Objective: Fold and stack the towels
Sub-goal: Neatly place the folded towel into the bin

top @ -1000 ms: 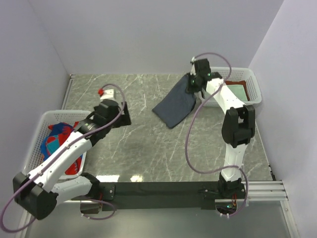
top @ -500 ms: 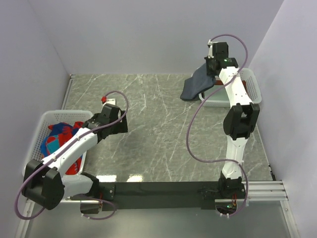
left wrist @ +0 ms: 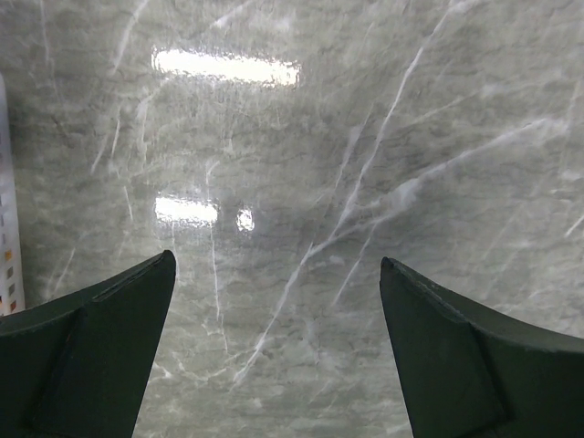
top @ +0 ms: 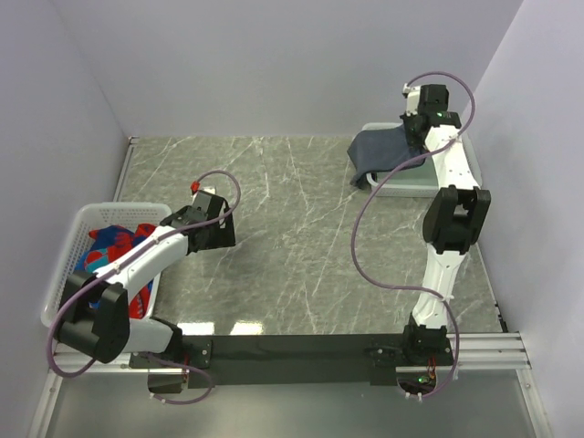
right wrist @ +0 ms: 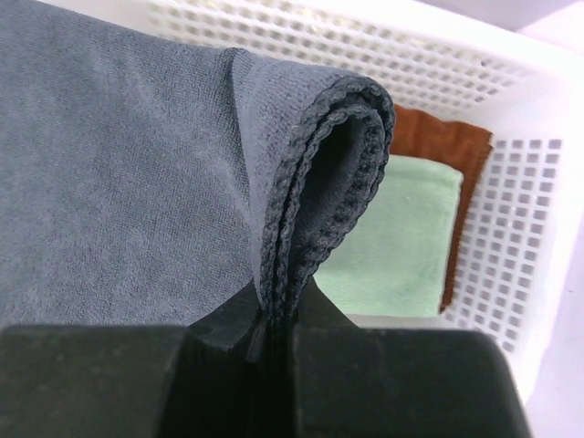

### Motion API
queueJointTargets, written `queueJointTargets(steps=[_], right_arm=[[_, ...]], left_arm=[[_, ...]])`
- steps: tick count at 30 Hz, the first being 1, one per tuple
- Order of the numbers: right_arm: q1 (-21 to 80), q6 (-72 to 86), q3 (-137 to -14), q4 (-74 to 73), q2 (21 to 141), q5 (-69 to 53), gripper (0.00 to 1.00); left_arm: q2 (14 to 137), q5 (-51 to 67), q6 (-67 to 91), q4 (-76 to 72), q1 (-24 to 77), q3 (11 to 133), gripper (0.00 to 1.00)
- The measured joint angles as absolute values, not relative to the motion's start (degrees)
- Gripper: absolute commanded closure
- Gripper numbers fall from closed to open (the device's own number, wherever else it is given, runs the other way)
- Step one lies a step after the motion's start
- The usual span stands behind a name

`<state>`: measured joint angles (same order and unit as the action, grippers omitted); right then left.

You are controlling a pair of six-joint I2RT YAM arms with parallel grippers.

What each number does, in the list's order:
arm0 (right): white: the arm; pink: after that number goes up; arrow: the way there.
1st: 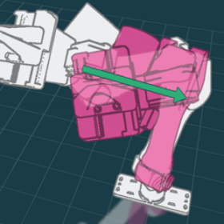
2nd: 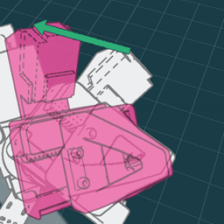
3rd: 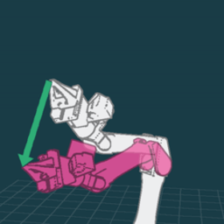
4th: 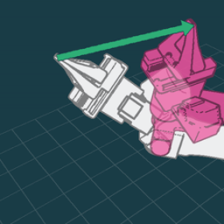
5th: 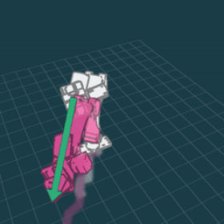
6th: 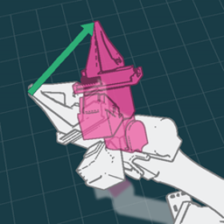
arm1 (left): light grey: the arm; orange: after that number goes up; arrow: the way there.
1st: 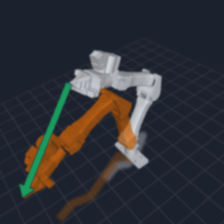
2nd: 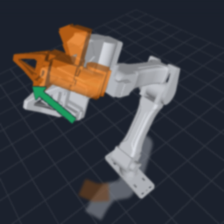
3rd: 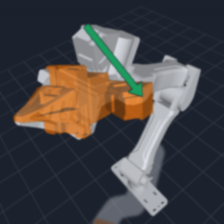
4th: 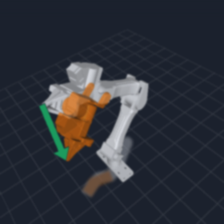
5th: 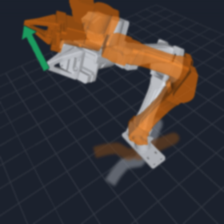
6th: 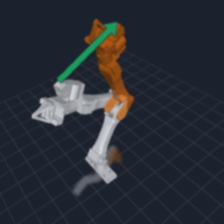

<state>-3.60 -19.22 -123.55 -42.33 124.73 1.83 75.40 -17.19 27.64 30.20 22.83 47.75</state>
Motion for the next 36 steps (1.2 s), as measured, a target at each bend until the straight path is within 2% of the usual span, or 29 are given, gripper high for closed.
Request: queueJointTargets(steps=[13,32,36], right_arm=[[-8.73,-23.81,-119.96,-38.48,124.73,1.69,1.0],[-8.93,-25.67,-116.4,-35.11,124.73,6.13,1.0],[-8.95,-25.63,-114.74,-33.26,124.73,7.66,0.95]], left_arm=[[77.1,-16.49,27.64,29.76,22.31,47.86,0.01],[77.95,-16.08,27.64,29.56,22.24,47.9,0.01],[78.39,-15.88,27.64,29.52,22.24,47.92,0.01]])
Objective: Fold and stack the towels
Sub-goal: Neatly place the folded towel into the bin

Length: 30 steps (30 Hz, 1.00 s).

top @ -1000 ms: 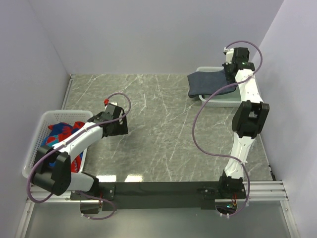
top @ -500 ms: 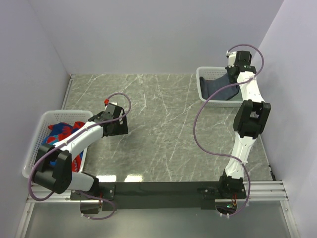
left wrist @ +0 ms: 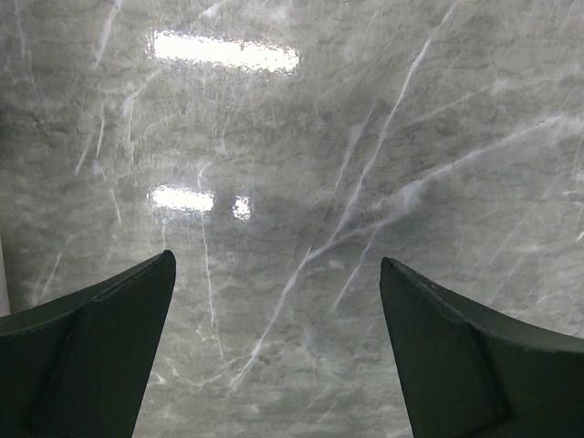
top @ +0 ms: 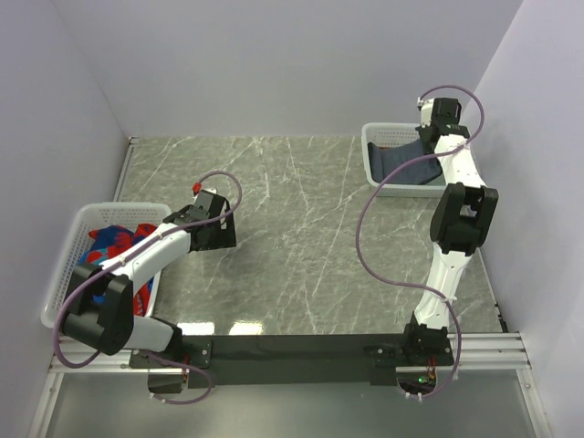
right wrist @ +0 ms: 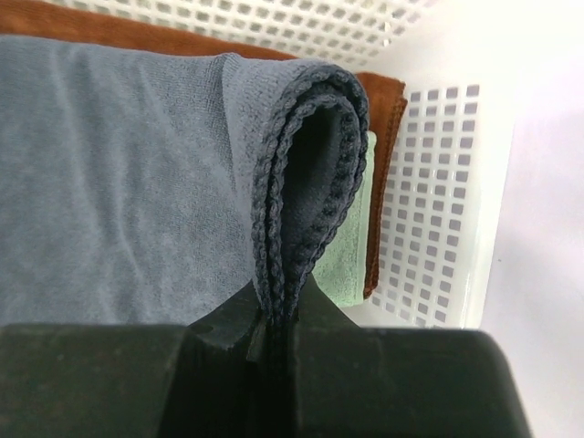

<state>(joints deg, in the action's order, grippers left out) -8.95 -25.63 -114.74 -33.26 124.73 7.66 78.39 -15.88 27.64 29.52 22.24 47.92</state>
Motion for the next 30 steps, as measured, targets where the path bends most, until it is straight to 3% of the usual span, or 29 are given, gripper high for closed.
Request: queueJointTargets(steps=[17,20,21,24,27,30], right_arm=[[-8.93,-25.58,-110.54,-24.95,128.44,17.26,0.9],[-8.93,-25.61,-110.54,-23.75,129.38,18.61,0.84],[-8.93,-25.63,-110.54,-23.16,129.88,19.29,0.72],[-8.93,-25.41,-110.52,-21.82,131.52,21.93,0.57],[-8.93,-25.39,-110.1,-20.53,132.55,25.89,0.48],[-8.93,-25.43,-110.1,-17.91,132.66,31.66,0.46]], left_arm=[[78.65,-15.75,27.62,29.39,22.24,47.92,0.01],[78.85,-15.66,27.59,29.39,22.24,47.92,0.01],[78.94,-15.64,27.59,29.39,22.24,47.92,0.01],[79.42,-15.62,27.59,29.39,22.24,47.92,0.01],[79.53,-15.62,27.44,29.39,22.24,47.92,0.01],[79.53,-15.55,27.27,29.36,22.24,47.92,0.01]])
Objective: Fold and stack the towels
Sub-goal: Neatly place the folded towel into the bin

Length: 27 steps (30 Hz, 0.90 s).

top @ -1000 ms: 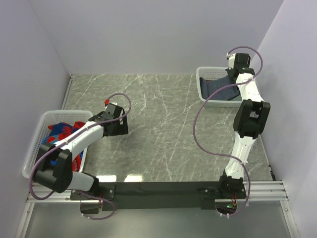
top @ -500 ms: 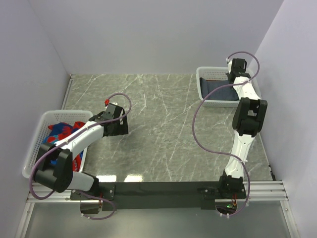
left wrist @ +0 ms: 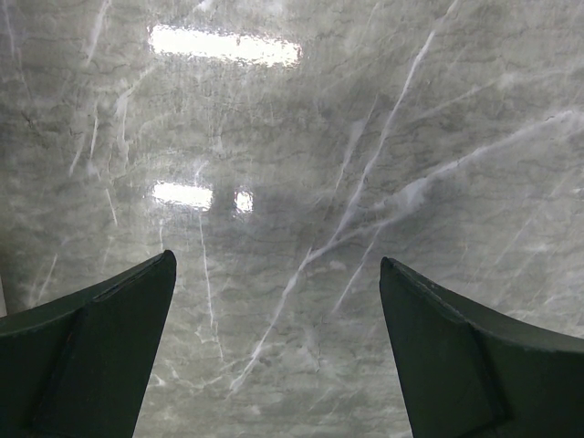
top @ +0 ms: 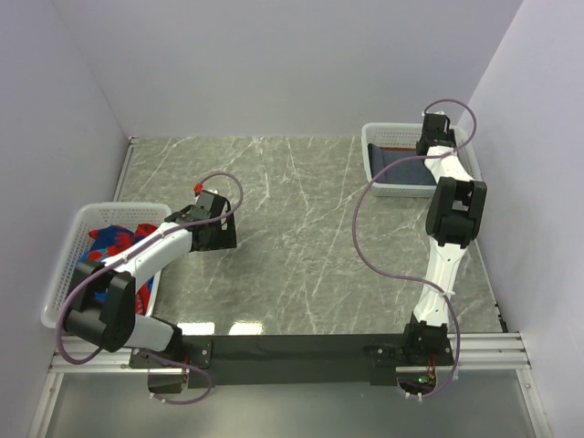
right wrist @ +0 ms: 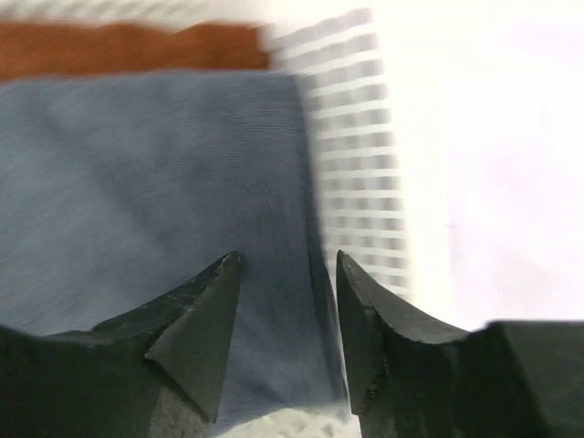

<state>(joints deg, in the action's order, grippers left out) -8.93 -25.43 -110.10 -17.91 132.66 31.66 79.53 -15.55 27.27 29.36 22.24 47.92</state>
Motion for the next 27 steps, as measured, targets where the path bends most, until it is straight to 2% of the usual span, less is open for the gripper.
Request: queueJointTargets(steps=[7,11,14,17,18,19,27], right_arm=[[-8.93,-25.17,-110.26,-11.18,132.66,44.1,0.42],[-8.86,-21.69,-110.24,-12.05,132.27,44.4,0.43],[-8.75,-17.37,-108.49,-13.89,129.95,37.28,0.48],[-8.69,-12.03,-105.25,-15.75,125.67,25.67,0.62],[-8.62,-10.41,-104.73,-16.19,124.53,22.35,0.71],[-8.54,-8.67,-104.64,-16.51,123.63,18.61,0.75],[-8.01,2.61,-105.16,-17.76,123.94,-3.6,0.82]], left_arm=[[79.55,-15.42,27.03,29.36,22.24,47.92,0.01],[79.55,-15.42,27.0,29.34,22.24,47.92,0.01],[79.55,-15.4,27.0,29.34,22.24,47.92,0.02],[79.55,-15.33,27.0,29.34,22.24,47.92,0.02],[79.55,-15.31,27.0,29.36,22.24,47.92,0.02],[79.55,-15.31,26.98,29.34,22.24,47.92,0.02],[78.94,-15.25,26.63,29.34,22.24,47.92,0.02]])
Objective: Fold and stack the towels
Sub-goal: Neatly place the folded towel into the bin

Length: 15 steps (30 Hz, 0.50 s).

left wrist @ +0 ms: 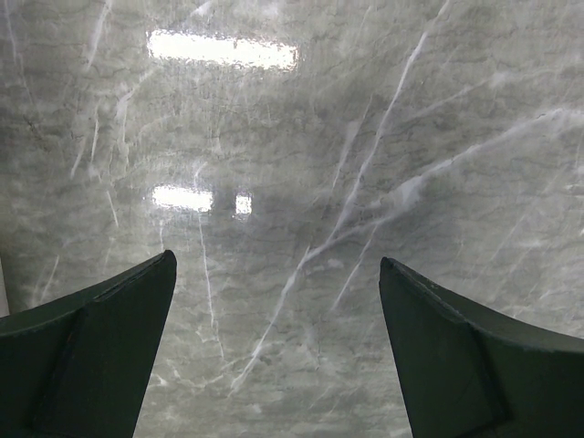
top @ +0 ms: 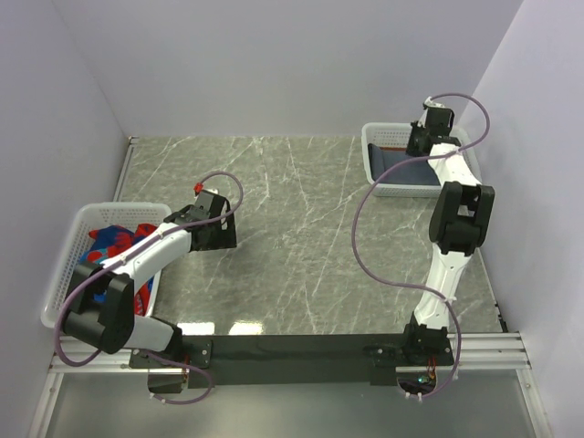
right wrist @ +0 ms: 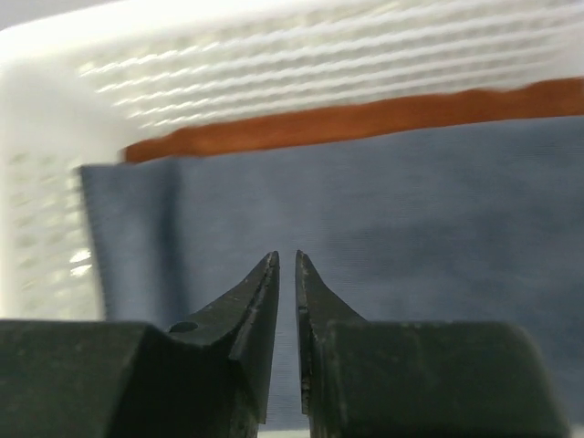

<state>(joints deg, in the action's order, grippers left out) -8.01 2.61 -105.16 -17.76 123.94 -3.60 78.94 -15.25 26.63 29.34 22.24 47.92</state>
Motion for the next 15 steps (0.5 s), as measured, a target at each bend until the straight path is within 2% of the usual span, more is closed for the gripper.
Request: queueJointTargets(steps=[3,15], right_arm=[[-7.62,4.73,-106.89,-18.55,126.23,-8.4,0.88],[-5.48,7.66,-108.12,-19.88,131.94,-18.79,0.89]], left_arm=[[78.54,-15.25,26.61,29.34,22.24,47.92,0.02],[77.87,-14.81,26.61,29.32,22.24,47.92,0.02]])
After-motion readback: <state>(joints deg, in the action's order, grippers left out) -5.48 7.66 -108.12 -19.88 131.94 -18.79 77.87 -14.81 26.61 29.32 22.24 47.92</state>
